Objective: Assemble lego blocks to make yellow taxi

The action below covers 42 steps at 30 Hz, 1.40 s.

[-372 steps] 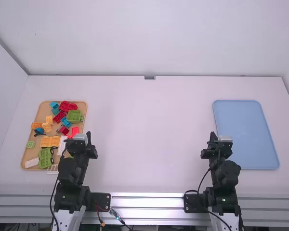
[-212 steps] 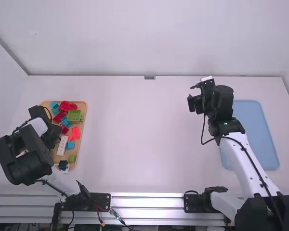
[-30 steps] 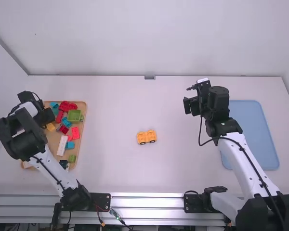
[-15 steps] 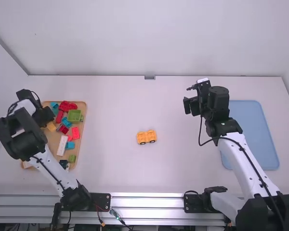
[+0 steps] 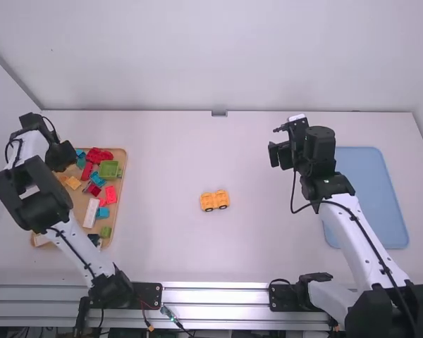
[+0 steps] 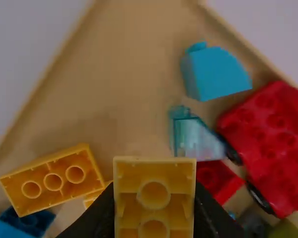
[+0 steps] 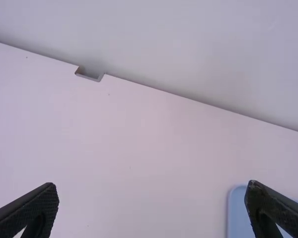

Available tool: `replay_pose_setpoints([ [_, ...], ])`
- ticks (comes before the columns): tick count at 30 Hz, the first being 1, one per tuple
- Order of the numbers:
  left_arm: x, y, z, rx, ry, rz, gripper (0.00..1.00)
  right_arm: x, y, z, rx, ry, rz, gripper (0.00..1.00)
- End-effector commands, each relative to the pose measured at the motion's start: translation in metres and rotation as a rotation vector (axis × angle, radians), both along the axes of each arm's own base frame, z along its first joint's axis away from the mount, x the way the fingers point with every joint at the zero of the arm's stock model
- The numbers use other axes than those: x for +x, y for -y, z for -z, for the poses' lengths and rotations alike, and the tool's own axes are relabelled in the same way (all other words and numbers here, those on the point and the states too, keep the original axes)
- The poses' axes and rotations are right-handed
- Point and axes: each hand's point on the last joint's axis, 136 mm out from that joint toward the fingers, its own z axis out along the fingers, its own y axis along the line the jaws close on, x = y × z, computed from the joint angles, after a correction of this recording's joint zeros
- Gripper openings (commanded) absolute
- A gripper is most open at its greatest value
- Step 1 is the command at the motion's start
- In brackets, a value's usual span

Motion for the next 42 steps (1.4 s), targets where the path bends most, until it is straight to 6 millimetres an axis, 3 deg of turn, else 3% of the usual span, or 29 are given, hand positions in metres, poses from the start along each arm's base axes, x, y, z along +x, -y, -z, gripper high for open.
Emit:
replay_pose_setpoints([
  [1, 0.014, 0.008, -0.01, -0.004, 0.027, 0.028, 0.02, 0.005, -0.005, -0.016, 0.012, 0.034, -0.008, 0.99],
  [8, 0.046, 0.065, -0.051, -0.107, 0.254, 0.217, 0.02, 0.014, -0.031, -0.016, 0.112, 0.05, -0.162, 0.99],
  [12, 0.043, 0.103, -0.077, -0.088, 0.377, 0.31, 0.01, 0.023, -0.042, -0.008, 0.211, 0.038, -0.239, 0.99],
  [13, 0.041, 0.128, -0.087, -0.071, 0.443, 0.406, 0.02, 0.028, -0.05, -0.004, 0.263, 0.033, -0.288, 0.99],
  [14, 0.04, 0.138, -0.09, -0.066, 0.469, 0.45, 0.02, 0.028, -0.053, -0.003, 0.275, 0.032, -0.304, 0.99],
  [16, 0.024, 0.22, -0.114, -0.09, 0.659, 0.826, 0.02, 0.032, -0.075, 0.001, 0.363, 0.046, -0.457, 0.99],
  [17, 0.016, 0.247, -0.12, -0.108, 0.718, 0.941, 0.02, 0.03, -0.085, 0.002, 0.393, 0.055, -0.528, 0.99],
  [19, 0.003, 0.281, -0.128, -0.138, 0.797, 1.073, 0.02, 0.026, -0.096, 0.001, 0.427, 0.067, -0.618, 0.99],
  [20, -0.011, 0.313, -0.136, -0.171, 0.873, 1.188, 0.02, 0.018, -0.109, 0.001, 0.465, 0.08, -0.728, 0.99],
  [22, -0.024, 0.338, -0.141, -0.205, 0.937, 1.275, 0.02, 0.008, -0.121, 0.0, 0.499, 0.091, -0.844, 0.99],
  [24, -0.042, 0.376, -0.148, -0.275, 1.038, 1.396, 0.02, -0.001, -0.134, 0.001, 0.582, 0.067, -0.95, 0.99],
  [25, -0.043, 0.38, -0.149, -0.286, 1.048, 1.407, 0.02, -0.002, -0.136, 0.001, 0.596, 0.059, -0.96, 0.99],
  [28, -0.064, 0.415, -0.155, -0.389, 1.15, 1.534, 0.02, -0.013, -0.152, 0.002, 0.672, 0.014, -1.12, 0.99],
  [34, -0.078, 0.444, -0.161, -0.474, 1.267, 1.659, 0.02, -0.03, -0.171, -0.005, 0.75, -0.103, -1.357, 0.97],
  [37, -0.077, 0.453, -0.161, -0.505, 1.288, 1.681, 0.02, -0.026, -0.182, -0.006, 0.759, -0.128, -1.374, 0.95],
  [42, -0.062, 0.464, -0.153, -0.523, 1.303, 1.675, 0.06, -0.04, -0.203, -0.012, 0.728, -0.089, -1.453, 0.95],
])
